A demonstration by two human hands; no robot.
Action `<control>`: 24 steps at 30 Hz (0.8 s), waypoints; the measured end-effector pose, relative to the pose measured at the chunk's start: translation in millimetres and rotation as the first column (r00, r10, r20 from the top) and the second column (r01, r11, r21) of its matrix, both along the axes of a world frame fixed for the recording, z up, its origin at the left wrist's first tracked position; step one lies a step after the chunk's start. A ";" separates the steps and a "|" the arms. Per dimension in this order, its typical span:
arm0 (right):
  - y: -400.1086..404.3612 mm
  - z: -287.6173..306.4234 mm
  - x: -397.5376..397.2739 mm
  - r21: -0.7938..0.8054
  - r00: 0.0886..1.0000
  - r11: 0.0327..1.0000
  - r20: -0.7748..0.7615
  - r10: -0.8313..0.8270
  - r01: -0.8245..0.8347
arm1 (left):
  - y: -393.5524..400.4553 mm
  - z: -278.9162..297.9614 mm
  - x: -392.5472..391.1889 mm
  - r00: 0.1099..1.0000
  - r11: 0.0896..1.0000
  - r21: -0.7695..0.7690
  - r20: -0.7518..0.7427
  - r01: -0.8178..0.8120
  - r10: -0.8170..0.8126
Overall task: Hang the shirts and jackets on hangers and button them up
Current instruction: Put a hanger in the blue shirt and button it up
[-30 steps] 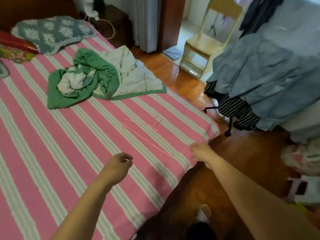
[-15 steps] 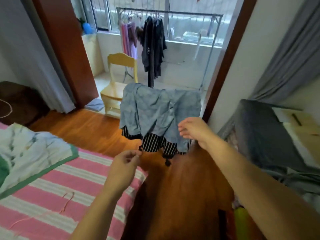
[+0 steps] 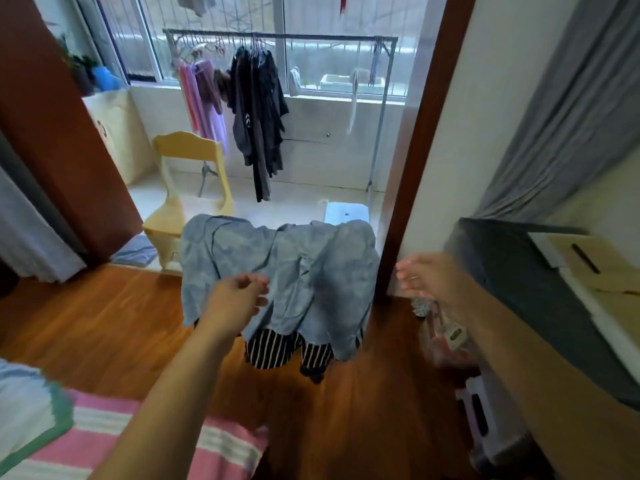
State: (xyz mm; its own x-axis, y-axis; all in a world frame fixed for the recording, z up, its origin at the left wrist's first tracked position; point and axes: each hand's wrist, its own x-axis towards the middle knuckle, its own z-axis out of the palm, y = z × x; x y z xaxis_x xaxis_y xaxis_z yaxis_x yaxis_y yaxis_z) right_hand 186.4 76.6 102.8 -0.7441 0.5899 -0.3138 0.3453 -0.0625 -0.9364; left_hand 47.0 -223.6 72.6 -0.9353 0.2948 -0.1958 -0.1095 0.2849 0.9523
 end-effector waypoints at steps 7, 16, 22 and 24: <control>68.6 -34.5 -63.6 0.054 0.997 0.998 0.071 0.008 -0.012 | 129.0 -14.6 -102.4 0.880 0.822 -0.559 -0.331 0.107 -0.340; 202.6 -117.2 -225.6 -0.067 0.975 0.986 0.153 0.163 -0.154 | 211.2 -85.2 -141.7 0.914 0.848 -0.344 -0.110 -0.404 0.391; 223.2 -115.7 -327.7 -0.143 0.924 0.931 0.143 0.355 -0.335 | 229.0 -65.7 -144.4 0.887 0.816 -0.356 -0.091 -0.454 0.454; 224.7 -117.7 -350.2 -0.103 0.910 0.918 0.127 0.395 -0.384 | 216.2 -50.2 -136.4 0.905 0.790 -0.445 -0.163 -0.422 0.392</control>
